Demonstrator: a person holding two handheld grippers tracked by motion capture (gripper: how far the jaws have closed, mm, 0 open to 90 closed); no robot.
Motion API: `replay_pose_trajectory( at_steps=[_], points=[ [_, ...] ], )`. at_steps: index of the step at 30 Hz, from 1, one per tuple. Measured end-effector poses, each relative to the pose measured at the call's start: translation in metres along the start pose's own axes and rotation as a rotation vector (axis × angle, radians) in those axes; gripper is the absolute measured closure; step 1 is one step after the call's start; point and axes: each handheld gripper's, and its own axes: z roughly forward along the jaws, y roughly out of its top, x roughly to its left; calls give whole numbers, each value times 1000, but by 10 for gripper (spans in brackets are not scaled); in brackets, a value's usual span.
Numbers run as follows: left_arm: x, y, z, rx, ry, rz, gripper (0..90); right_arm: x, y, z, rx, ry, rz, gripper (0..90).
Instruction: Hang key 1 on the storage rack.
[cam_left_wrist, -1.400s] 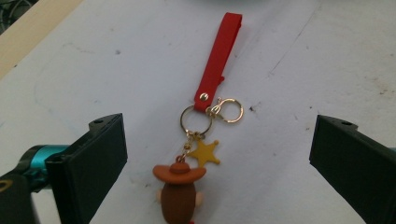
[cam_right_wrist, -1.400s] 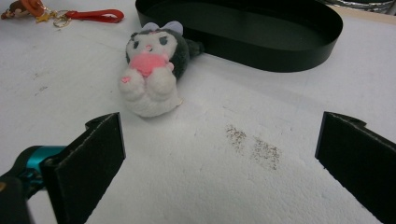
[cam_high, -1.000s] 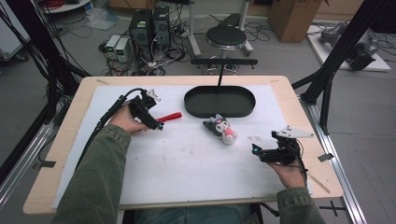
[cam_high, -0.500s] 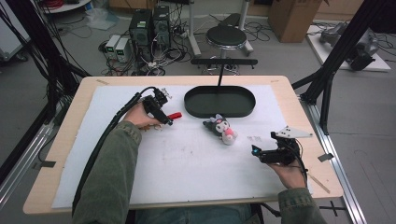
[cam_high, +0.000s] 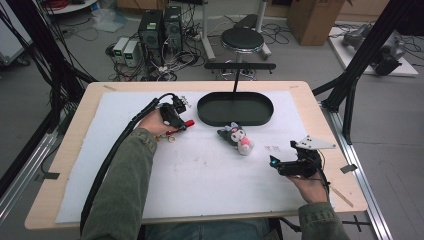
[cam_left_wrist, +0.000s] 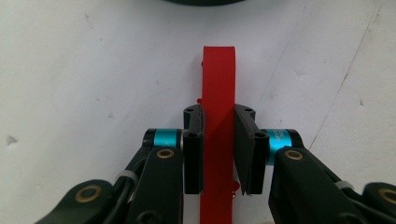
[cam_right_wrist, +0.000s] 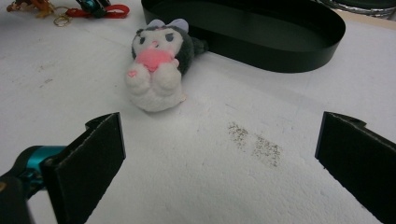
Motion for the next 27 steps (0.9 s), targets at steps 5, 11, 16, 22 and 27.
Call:
replay_pose_trajectory(
  at_steps=[5, 11, 16, 22, 27],
  points=[
    [0, -1, -5, -15, -13, 1, 748, 1, 0, 0, 6, -1, -2, 5],
    [4, 0, -29, -87, -39, -7, 748, 1, 0, 0, 7, 11, -1, 5],
    [4, 2, -58, -112, -39, -22, 747, 2, 1, 2, 10, 17, -7, 5],
    [3, 6, -100, -170, -5, -54, 747, 3, 2, 4, 7, 33, -11, 5],
    [0, 15, -137, -230, 0, -59, 747, 3, 2, 5, 2, 38, -12, 5]
  ],
)
